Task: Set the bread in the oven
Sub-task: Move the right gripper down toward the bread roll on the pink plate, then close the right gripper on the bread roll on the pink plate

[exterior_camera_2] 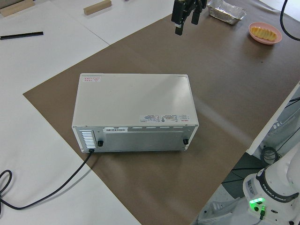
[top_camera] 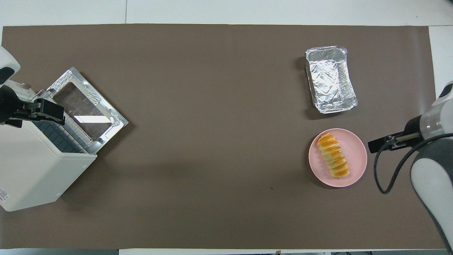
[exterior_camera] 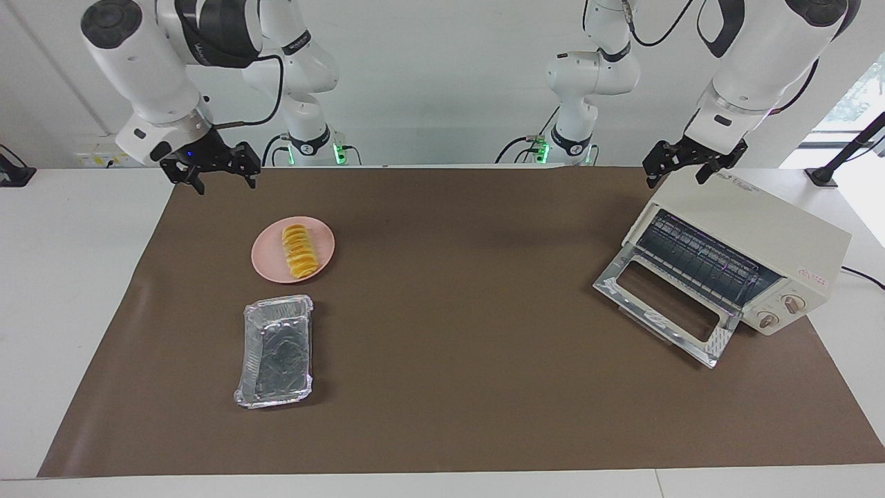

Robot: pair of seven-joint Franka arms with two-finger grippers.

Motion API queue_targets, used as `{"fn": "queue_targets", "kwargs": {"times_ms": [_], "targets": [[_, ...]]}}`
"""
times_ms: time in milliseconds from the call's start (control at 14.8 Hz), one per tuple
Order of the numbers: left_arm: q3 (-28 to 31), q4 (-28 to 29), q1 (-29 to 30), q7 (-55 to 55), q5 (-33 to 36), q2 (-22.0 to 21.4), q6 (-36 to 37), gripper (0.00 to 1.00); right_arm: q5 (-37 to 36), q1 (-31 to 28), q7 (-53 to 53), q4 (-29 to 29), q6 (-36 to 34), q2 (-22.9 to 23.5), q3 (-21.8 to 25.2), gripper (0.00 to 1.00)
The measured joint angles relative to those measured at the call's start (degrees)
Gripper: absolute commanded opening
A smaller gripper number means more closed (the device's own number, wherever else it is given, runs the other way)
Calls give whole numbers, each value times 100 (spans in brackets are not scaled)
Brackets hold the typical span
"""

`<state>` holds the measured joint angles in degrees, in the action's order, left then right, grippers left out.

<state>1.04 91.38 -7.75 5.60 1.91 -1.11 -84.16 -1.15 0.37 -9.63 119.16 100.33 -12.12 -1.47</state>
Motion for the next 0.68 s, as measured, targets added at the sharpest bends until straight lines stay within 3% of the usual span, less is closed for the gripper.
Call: {"fn": "queue_targets", "kwargs": {"times_ms": [270,675], "targets": [[0,0,0,0,0,0,0,100,0,304,-20,1075,1054,-89,-17,100],[0,0,0,0,0,0,0,100,0,549,-607,2000,2843,499,-21,100]]}}
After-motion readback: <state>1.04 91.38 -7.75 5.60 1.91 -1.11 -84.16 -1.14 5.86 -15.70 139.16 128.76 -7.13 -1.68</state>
